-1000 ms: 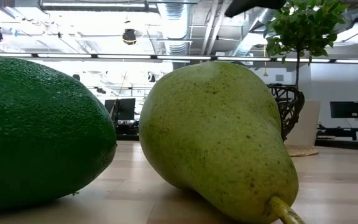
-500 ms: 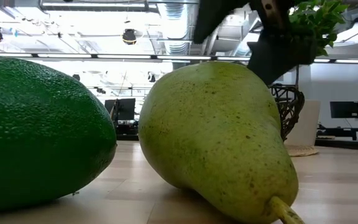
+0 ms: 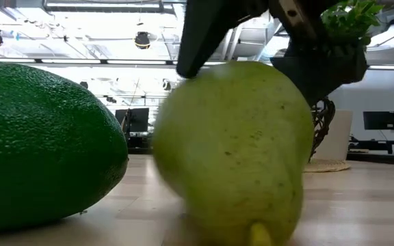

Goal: Build produce basket
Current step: Put the green pear into the black basket

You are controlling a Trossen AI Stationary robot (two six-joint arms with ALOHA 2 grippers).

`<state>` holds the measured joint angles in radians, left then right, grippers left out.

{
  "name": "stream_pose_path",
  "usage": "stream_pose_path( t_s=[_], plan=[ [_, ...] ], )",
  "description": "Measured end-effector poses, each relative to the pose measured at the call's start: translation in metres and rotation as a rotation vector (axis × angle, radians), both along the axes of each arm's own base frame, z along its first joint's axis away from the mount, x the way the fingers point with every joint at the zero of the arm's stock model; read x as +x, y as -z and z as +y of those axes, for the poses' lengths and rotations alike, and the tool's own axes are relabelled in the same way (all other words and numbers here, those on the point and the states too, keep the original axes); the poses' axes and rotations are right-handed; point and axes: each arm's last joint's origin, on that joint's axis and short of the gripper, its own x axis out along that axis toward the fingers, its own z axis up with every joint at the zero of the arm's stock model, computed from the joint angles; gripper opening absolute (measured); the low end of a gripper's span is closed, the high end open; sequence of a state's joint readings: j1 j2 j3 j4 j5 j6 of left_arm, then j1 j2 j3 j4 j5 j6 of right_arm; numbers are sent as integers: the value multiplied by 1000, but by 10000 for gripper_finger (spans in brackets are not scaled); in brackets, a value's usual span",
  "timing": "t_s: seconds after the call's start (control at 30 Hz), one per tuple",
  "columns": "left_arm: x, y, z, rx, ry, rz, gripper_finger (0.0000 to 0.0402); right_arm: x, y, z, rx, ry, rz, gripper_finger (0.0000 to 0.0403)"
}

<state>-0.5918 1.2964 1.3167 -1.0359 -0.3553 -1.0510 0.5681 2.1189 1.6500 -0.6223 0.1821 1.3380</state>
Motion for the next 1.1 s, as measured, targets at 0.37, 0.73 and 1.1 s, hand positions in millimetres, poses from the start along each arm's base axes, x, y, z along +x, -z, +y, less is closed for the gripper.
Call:
stream_pose_path(
  t_s=[0.37, 0.73, 1.1],
  plan=[
    [-4, -1, -7, 13, 16, -21, 324, -1, 25, 13, 27, 18, 52, 398],
    [-5, -1, -8, 27, 12, -31, 324, -11, 2, -2, -56, 155, 46, 336],
    [-5, -1, -8, 33, 7, -36, 324, -60, -111, -73, -231, 255, -5, 349]
  ],
)
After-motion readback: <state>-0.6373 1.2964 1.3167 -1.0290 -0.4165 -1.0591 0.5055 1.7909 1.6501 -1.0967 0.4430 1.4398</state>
